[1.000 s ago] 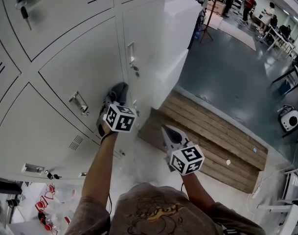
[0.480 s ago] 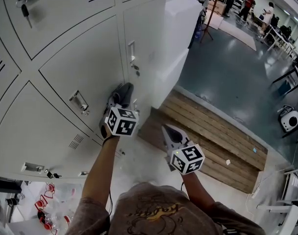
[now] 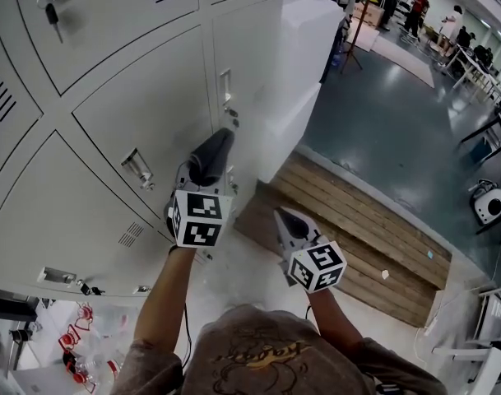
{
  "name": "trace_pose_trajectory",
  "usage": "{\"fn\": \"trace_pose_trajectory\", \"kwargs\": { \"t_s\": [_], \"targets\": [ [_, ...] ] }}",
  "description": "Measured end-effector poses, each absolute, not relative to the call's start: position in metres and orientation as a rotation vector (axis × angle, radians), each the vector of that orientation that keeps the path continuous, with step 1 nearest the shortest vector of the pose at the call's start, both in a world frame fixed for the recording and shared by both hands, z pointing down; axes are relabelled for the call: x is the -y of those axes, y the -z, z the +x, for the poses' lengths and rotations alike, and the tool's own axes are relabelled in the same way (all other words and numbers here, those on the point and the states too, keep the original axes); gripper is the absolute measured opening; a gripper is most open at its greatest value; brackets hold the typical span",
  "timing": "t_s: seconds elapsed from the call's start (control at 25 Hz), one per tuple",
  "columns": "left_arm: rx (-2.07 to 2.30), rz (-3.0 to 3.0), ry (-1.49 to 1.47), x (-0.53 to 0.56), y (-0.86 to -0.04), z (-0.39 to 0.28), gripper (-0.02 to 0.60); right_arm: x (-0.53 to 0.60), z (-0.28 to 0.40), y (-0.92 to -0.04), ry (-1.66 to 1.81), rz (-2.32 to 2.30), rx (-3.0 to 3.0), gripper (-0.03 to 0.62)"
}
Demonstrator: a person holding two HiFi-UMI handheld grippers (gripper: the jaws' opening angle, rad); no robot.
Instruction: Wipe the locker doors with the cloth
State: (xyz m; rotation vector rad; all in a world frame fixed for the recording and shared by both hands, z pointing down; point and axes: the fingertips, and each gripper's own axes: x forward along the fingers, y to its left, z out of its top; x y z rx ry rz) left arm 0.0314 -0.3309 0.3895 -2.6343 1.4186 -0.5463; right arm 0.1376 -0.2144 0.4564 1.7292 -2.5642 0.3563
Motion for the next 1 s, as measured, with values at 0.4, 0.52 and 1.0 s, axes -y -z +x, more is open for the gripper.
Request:
{"fn": "trace_pose_trajectory", "kwargs": {
  "t_s": [0.4,0.52,1.0],
  "targets": [
    [-1.376,-2.794,0.367,0.273,-0.369,0.008,0.04,0.208,0.133,-0.451,-0.333,1.711,2.584,-0.003],
    [-1.374,-2.823,0.332,0.259,-0.374,0.006,0.04,0.204,0.13,-0.447,-0.31,1.704,2.597,-0.003],
    [-1.362,-2.925,0.189,0.21,-0.434,0.005,0.04,0.179,0.147,-0.457,-0.277,1.844,2.555,-0.003]
  ]
}}
